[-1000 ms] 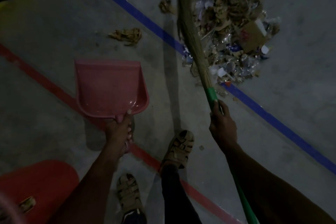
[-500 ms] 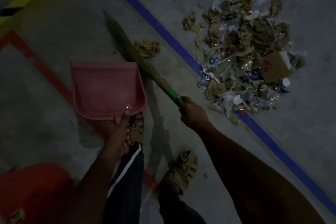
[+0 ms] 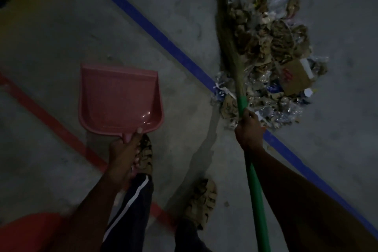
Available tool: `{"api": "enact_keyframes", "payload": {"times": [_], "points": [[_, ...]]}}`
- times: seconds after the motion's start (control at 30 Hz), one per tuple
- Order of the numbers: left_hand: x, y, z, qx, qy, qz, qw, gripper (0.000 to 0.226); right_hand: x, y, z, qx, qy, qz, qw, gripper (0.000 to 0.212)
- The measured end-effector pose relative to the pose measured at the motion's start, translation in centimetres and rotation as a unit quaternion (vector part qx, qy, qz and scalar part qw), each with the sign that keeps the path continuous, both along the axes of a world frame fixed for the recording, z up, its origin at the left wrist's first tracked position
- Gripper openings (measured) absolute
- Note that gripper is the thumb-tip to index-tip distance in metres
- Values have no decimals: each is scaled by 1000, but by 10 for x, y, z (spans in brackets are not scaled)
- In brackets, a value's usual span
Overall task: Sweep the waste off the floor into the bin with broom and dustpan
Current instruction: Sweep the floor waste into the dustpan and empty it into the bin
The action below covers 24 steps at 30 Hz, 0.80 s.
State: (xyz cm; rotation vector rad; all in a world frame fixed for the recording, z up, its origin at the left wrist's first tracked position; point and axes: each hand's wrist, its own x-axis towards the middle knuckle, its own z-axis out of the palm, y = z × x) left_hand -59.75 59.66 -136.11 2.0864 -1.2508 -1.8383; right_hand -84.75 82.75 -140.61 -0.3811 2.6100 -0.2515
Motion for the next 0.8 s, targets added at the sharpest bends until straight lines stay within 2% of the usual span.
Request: {"api": "enact_keyframes", "payload": {"times": [0.23,0.47,0.63,0.73,0.8], "points": [[-42,-14,5,9,-17,-65,998,44,14,63,22,24,85,43,995,63],[-93,-31,20,-2,23,-122,992,32,33,66,44,-43,67,-4,997,57],[-128,-64,34,16,39,-128,991,32,28,33,57,-136,46,-100,985,48],[-147,-92,46,29,40,-132,990,32,14,-6,69,-224,-9,-236,946,47],[-159,-113,56,25,40,-137,989,32,-3,-31,79,-247,-31,-304,919,45]]}}
